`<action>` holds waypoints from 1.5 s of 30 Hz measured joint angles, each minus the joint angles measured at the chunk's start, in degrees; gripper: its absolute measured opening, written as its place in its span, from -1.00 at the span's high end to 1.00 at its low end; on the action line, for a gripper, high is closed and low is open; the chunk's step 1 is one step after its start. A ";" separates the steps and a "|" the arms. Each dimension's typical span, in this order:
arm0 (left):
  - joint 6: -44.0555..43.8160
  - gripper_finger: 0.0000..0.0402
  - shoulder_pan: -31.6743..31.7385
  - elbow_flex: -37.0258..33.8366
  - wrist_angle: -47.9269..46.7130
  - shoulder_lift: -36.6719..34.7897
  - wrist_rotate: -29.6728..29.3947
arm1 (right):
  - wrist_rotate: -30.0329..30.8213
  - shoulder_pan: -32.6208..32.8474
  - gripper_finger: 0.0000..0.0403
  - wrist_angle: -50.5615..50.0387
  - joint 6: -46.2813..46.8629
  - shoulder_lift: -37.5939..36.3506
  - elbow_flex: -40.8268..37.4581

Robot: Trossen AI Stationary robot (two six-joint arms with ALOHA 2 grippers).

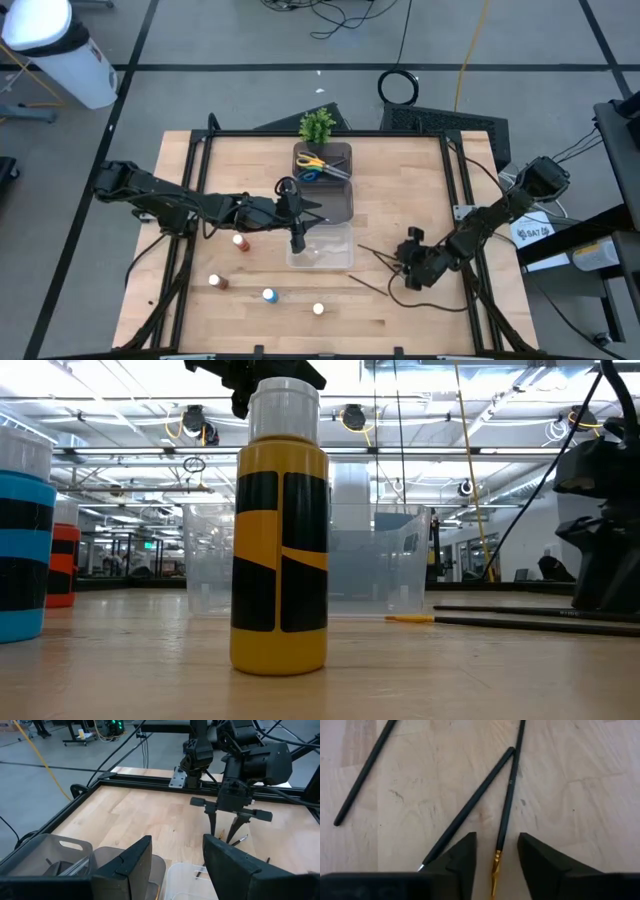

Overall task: Pick & Place Paint Supplies
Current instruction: Put the gold paintbrush into the bottom black bin

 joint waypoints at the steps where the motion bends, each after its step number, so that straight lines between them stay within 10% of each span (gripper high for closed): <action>1: 0.00 0.06 0.00 0.00 0.00 0.00 0.00 | -0.08 0.00 0.31 -0.72 0.65 0.02 0.00; 15: 0.00 0.06 0.00 0.00 -0.02 0.00 0.00 | -1.94 -0.02 0.96 -3.91 5.61 -0.04 0.02; 45: 0.00 0.06 0.00 0.00 -0.02 0.00 -0.02 | 7.87 0.09 1.00 -3.58 1.76 -11.28 2.64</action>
